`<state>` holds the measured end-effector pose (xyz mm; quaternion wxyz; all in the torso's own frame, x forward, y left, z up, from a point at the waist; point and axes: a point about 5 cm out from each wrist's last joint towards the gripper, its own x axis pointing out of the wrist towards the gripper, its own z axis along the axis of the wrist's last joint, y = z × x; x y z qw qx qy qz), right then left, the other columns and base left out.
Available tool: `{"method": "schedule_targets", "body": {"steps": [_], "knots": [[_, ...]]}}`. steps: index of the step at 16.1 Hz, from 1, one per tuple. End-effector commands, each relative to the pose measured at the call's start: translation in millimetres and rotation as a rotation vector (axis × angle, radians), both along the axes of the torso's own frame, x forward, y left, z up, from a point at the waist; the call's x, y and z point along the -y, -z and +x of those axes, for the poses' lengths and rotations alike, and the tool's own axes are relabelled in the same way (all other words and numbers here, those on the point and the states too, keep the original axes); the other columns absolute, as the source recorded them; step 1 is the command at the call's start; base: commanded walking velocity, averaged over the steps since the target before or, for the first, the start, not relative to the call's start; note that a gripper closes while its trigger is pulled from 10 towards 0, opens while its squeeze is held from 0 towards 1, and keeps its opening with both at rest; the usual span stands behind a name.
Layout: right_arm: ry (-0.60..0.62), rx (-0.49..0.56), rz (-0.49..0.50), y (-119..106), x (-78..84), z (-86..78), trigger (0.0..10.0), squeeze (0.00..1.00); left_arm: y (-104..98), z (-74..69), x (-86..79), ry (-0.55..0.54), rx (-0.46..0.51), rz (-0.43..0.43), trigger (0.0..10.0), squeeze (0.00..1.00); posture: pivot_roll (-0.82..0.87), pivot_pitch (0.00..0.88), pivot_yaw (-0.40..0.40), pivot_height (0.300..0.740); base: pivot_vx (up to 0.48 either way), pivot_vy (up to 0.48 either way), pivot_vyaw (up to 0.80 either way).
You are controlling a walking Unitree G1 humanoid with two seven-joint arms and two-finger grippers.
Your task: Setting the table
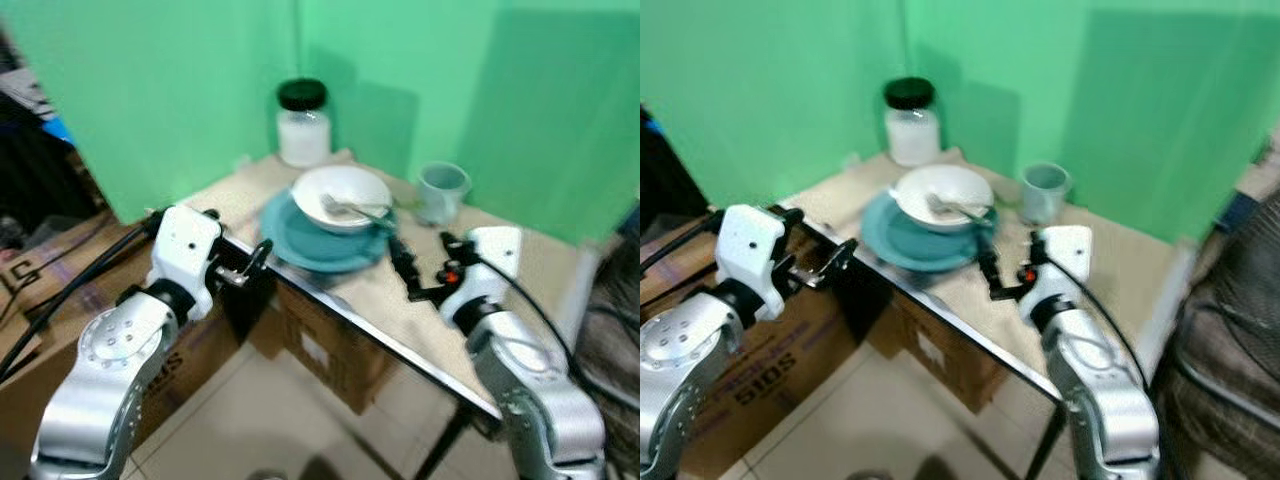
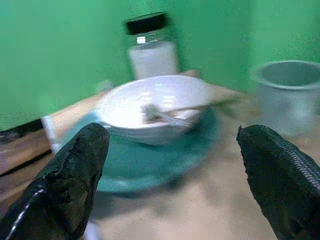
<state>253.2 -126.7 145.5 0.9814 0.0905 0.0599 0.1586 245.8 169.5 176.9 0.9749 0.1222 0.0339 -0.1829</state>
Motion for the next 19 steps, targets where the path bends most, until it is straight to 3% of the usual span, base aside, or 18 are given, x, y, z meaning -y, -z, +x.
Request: {"method": "schedule_targets", "body": {"steps": [1, 10, 13, 14, 15, 16, 17, 19], "knots": [[-0.017, 0.003, -0.002, -2.3, -1.2, 0.4, 10.0, 0.0, -1.8, -0.6, -0.7, 0.005, -0.001, 0.004, 10.0, 0.42, 0.17, 0.0, 0.029, 0.74, 0.285, 0.0, 0.0], [-0.026, -0.003, -0.003, -5.8, -1.0, 2.4, 10.0, 0.0, 0.4, -1.3, 1.0, 0.003, -0.014, -0.006, 10.0, 0.42, 0.17, 0.0, 0.032, 0.74, 0.286, 0.0, 0.0], [0.015, 0.01, -0.019, -9.4, 1.8, 11.1, 10.0, 0.0, 3.2, -3.6, 1.6, 0.041, -0.028, 0.017, 10.0, 0.4, 0.16, 0.0, 0.024, 0.74, 0.095, 0.0, 0.0], [0.083, 0.021, -0.039, -12.4, 10.9, 24.2, 10.0, 0.0, 5.9, -3.9, 5.3, 0.074, -0.047, 0.011, 10.0, 0.31, 0.16, 0.0, 0.031, 0.74, 0.0, 0.0, 0.0], [0.107, 0.026, -0.04, -13.8, 15.0, 29.8, 10.0, 0.0, 6.2, -4.9, 8.1, 0.097, -0.054, 0.011, 10.0, 0.29, 0.16, 0.0, 0.025, 0.74, 0.0, 0.0, 0.0], [0.122, 0.024, -0.064, -12.9, 17.2, 33.8, 10.0, 0.42, 7.1, -6.1, 9.1, 0.112, -0.059, 0.017, 10.0, 0.28, 0.16, 0.0, 0.025, 0.74, 0.0, 0.0, 0.0], [0.142, 0.025, -0.121, -11.2, 20.1, 42.1, 10.0, 1.0, 10.5, -8.7, 11.2, 0.141, -0.079, 0.017, 10.0, 0.28, 0.16, 0.0, 0.024, 0.74, 0.0, 0.0, 0.0], [0.198, 0.028, -0.214, -12.5, 25.8, 59.5, 10.0, 1.0, 16.8, -12.8, 20.6, 0.253, -0.126, 0.003, 10.0, 0.27, 0.16, 0.0, 0.013, 0.74, 0.0, 0.0, 0.0]]}}
